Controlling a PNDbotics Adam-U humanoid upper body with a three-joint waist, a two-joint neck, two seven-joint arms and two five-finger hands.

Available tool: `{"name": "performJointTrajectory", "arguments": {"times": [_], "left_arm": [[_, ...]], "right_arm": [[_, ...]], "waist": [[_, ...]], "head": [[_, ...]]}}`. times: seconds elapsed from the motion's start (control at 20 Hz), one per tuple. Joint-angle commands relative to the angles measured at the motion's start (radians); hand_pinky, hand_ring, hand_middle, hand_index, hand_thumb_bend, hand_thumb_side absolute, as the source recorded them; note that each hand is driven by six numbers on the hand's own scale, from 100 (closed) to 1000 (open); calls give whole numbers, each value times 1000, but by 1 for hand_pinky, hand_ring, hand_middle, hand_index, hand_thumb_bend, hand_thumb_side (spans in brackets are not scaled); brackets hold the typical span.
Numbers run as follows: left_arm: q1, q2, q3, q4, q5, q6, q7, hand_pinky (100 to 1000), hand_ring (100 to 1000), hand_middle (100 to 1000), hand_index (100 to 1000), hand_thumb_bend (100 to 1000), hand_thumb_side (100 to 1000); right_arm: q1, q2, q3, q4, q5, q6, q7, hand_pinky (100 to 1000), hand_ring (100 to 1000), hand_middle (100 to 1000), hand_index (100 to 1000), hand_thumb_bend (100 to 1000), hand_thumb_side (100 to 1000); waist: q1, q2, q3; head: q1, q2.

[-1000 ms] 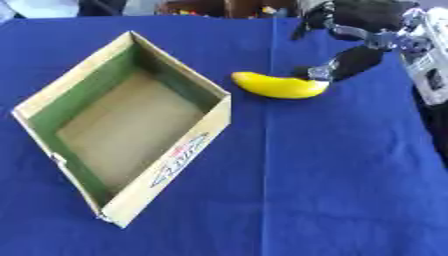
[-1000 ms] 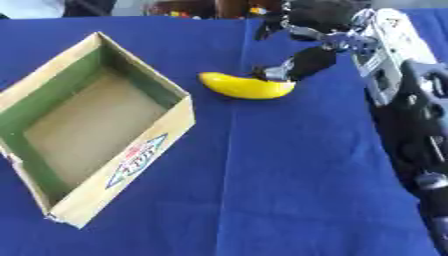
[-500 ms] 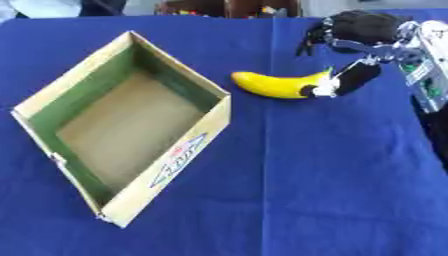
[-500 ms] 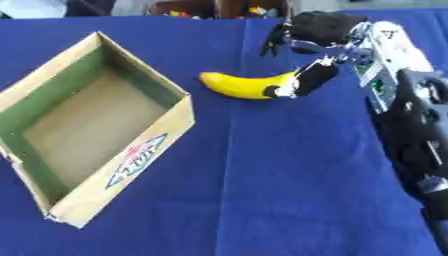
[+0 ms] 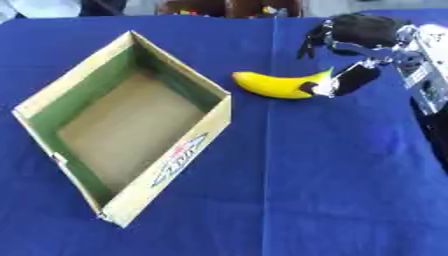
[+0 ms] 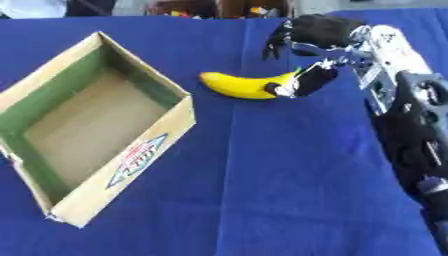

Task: Pick up objects on the table and place them in the box.

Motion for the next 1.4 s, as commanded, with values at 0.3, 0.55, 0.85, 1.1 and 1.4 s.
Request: {"name": "performJointTrajectory", "arguments": {"times": [0.3, 0.55, 0.85, 1.1, 1.4], "left_arm": [[-11, 29, 6, -19, 2, 0, -1, 709, 799, 848, 928, 100, 862], [-10, 28, 6, -19, 2, 0, -2, 708, 799, 847, 928, 100, 862], [-10, 27, 6, -19, 2, 2, -3, 708, 799, 847, 928, 100, 862], [-10, 26, 5, -19, 3, 3, -3, 707, 799, 846, 928, 100, 864], [-10, 25, 5, -19, 4, 5, -4, 707, 799, 846, 927, 100, 864]], "right_arm": [[-28, -7, 11, 23, 8, -20, -12, 548, 735, 585, 775, 379, 514], [-31, -4, 10, 27, 31, -18, -52, 526, 733, 585, 758, 383, 535], [-33, -2, 13, 18, 41, -28, -126, 505, 718, 568, 727, 379, 535], [-33, 4, 14, 25, 47, -37, -148, 482, 673, 522, 687, 369, 513], [-34, 10, 21, 52, 47, -66, -149, 498, 680, 534, 732, 342, 496]], "waist": [[-9, -362, 6], [-9, -360, 7], [-9, -360, 5], [-9, -359, 5], [-9, -357, 6]], "head": [[-1, 0], [0, 1], [2, 3], [3, 2], [4, 3]]}}
